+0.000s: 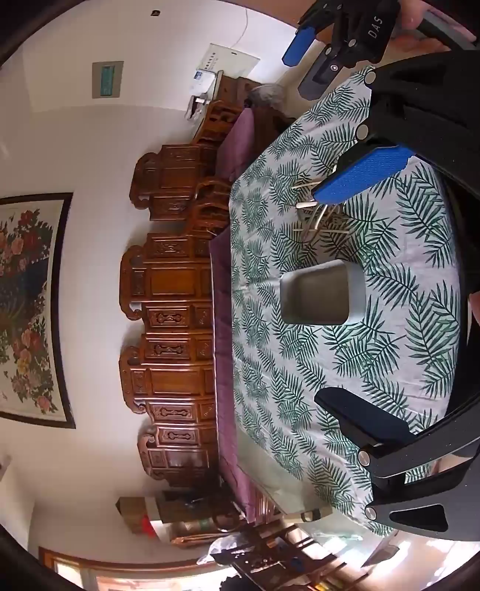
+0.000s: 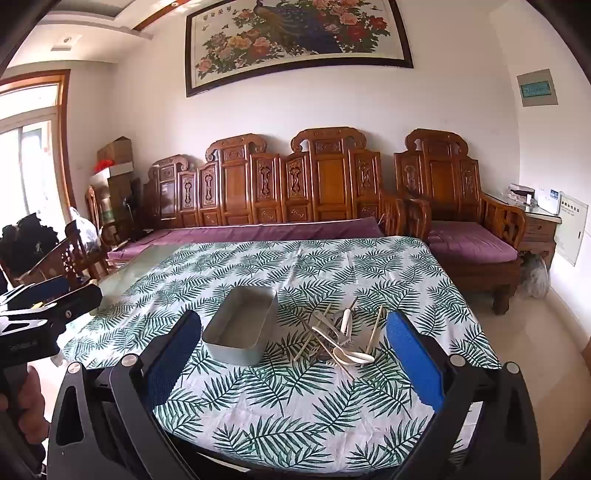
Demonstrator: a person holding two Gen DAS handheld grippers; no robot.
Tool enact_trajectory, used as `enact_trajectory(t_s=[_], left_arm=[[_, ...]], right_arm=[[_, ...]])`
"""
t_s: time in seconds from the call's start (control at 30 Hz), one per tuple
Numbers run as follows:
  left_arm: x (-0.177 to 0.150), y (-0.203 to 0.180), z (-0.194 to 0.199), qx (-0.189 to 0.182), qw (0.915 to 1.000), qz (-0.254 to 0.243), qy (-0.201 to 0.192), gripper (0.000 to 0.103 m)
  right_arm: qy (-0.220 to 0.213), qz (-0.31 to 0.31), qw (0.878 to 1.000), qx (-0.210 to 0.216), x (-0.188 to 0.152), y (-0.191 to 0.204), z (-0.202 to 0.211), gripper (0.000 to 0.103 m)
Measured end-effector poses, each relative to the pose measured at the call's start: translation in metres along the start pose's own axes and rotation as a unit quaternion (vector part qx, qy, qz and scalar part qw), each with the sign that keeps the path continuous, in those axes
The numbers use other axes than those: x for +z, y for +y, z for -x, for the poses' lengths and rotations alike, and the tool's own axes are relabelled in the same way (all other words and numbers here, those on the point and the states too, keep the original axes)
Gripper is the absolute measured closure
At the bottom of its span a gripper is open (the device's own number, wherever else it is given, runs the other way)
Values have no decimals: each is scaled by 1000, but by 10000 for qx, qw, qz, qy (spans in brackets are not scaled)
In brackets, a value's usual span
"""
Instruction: Organize utensils
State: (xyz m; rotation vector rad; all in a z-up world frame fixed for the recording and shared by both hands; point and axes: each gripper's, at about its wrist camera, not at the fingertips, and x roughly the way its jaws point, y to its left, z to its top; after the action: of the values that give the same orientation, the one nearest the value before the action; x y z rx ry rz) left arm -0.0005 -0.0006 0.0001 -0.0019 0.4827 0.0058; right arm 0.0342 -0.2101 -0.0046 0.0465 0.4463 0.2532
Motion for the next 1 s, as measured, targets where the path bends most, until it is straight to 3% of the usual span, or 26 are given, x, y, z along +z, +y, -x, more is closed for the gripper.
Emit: enact_trajectory(t_s=[1.0], left_arm=[[3, 0, 3, -2, 10000, -2, 13, 7]], right_arm=[[6, -15, 10000, 6, 0, -1, 1, 3]])
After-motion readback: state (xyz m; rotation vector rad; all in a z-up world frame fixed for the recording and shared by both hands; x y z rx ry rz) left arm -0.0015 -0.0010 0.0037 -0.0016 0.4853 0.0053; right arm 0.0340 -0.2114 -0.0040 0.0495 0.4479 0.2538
